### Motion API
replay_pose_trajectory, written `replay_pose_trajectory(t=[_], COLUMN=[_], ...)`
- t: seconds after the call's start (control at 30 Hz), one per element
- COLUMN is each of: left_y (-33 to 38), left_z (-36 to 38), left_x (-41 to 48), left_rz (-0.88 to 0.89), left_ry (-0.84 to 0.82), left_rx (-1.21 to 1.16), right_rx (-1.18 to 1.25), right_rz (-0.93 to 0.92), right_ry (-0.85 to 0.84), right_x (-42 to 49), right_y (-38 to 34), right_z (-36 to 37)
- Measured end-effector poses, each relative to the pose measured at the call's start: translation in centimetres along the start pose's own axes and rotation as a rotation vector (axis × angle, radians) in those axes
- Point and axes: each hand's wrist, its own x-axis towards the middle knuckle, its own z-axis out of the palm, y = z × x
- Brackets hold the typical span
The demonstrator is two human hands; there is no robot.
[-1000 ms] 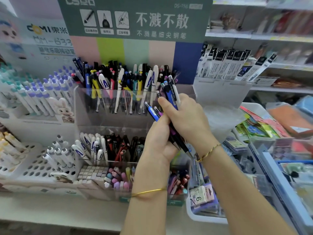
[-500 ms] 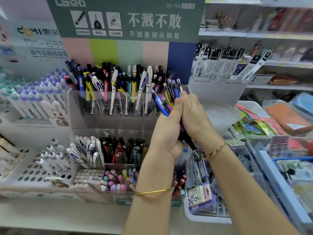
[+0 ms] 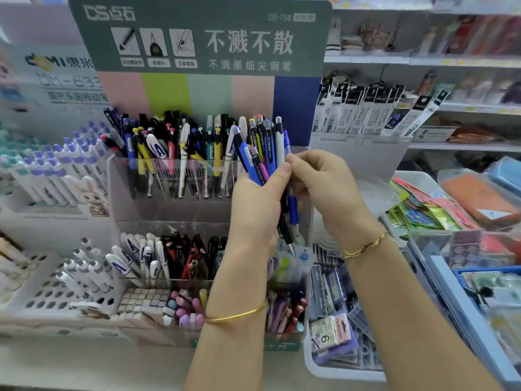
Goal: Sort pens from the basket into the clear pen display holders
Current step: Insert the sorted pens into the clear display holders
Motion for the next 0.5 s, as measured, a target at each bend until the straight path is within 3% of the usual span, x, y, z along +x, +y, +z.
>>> replay_pose_trajectory(t=[0.2,0.3,0.5], left_y=[1.0,1.4,2.3], left_z=[-1.5,-2.0,-2.7], left_x=[0.4,0.3,0.3], left_rz=[0.112,0.081,0.001], left_ry=[0.066,0.083,0.020], left_rx=[0.105,0.106,0.089], right_rx=[-0.008,-0.046,0.116], right_rz=[-0.047,-0.035,0.043], right_ry=[-0.063,-0.106,-0.126], right_x=[0.7,1.2,1.3], right_y=[-0.6,-0.8,-1.3], right_z=[1.7,1.9,1.8])
